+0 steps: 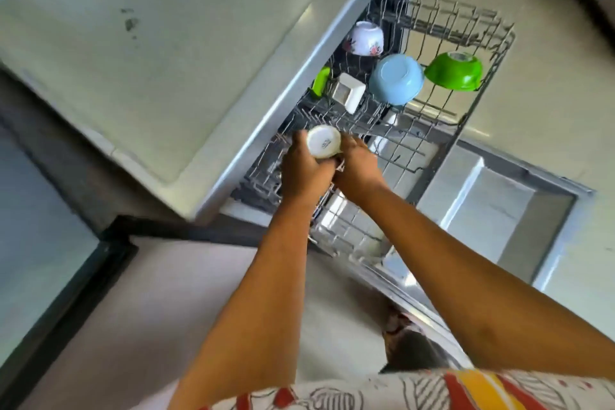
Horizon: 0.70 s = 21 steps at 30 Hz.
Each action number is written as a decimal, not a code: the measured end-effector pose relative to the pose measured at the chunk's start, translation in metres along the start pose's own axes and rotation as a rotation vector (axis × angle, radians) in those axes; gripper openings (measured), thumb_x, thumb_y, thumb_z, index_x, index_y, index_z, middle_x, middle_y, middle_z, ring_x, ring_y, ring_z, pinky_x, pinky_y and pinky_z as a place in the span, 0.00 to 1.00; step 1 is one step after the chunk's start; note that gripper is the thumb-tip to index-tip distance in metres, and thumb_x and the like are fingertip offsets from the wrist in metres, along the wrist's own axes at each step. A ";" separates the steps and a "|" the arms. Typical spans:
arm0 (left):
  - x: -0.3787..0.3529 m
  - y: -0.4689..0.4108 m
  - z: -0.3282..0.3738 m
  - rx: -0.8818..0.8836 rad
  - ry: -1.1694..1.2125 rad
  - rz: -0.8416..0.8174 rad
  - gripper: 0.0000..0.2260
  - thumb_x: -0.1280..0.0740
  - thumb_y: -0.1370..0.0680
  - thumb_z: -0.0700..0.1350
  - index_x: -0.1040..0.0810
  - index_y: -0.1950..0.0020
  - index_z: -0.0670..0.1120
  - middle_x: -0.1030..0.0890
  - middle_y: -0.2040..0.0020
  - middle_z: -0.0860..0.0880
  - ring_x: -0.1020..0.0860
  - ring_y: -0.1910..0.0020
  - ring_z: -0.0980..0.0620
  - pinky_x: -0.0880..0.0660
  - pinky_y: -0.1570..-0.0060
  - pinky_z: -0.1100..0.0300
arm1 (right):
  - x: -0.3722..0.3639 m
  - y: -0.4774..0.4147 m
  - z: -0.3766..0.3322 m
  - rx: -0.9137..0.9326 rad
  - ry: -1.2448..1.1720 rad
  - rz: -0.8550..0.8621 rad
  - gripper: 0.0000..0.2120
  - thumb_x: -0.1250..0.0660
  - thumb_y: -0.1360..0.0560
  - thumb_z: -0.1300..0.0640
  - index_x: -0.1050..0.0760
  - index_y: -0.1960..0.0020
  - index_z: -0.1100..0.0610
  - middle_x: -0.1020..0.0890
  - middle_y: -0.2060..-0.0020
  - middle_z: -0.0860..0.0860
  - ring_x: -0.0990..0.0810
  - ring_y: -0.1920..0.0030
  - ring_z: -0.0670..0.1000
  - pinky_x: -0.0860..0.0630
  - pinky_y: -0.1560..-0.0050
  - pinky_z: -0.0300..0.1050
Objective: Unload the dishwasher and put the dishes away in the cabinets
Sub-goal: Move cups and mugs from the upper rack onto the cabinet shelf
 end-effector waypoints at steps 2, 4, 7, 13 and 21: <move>0.012 0.031 -0.001 -0.023 0.048 -0.078 0.22 0.27 0.32 0.46 0.30 0.41 0.47 0.22 0.47 0.47 0.23 0.50 0.46 0.25 0.54 0.54 | 0.011 0.036 -0.011 -0.001 0.018 0.045 0.29 0.32 0.30 0.64 0.33 0.31 0.59 0.25 0.37 0.58 0.26 0.38 0.57 0.31 0.41 0.41; 0.030 0.066 -0.002 -0.033 0.117 -0.179 0.21 0.27 0.32 0.46 0.31 0.43 0.50 0.23 0.50 0.50 0.24 0.52 0.48 0.25 0.54 0.55 | 0.022 0.076 -0.024 0.001 0.038 0.061 0.25 0.30 0.31 0.63 0.30 0.35 0.59 0.23 0.41 0.57 0.24 0.41 0.56 0.32 0.49 0.37; 0.063 0.116 -0.005 -0.051 0.245 -0.250 0.21 0.26 0.31 0.44 0.30 0.43 0.49 0.23 0.51 0.51 0.24 0.52 0.51 0.26 0.58 0.61 | 0.031 0.132 -0.047 0.015 0.021 0.059 0.23 0.28 0.30 0.60 0.27 0.37 0.59 0.20 0.44 0.56 0.22 0.43 0.54 0.33 0.51 0.34; 0.173 0.209 -0.013 -0.216 0.324 -0.267 0.20 0.29 0.26 0.47 0.31 0.36 0.52 0.23 0.43 0.55 0.25 0.44 0.58 0.29 0.44 0.63 | 0.058 0.221 -0.139 0.130 -0.097 -0.007 0.23 0.24 0.33 0.55 0.24 0.40 0.56 0.19 0.53 0.48 0.21 0.52 0.47 0.31 0.60 0.30; 0.342 0.285 -0.028 -0.252 0.587 0.076 0.14 0.36 0.22 0.44 0.27 0.37 0.46 0.21 0.44 0.49 0.21 0.46 0.54 0.23 0.47 0.64 | 0.067 0.280 -0.310 0.441 -0.283 -0.216 0.31 0.22 0.35 0.56 0.31 0.36 0.54 0.18 0.50 0.48 0.19 0.53 0.44 0.21 0.54 0.34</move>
Point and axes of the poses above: each hand's wrist, its own y-axis away from the middle knuckle, its own x-axis out of the back of the hand, z = x × y, the point moved 1 cm from there along -y, towards the middle knuckle
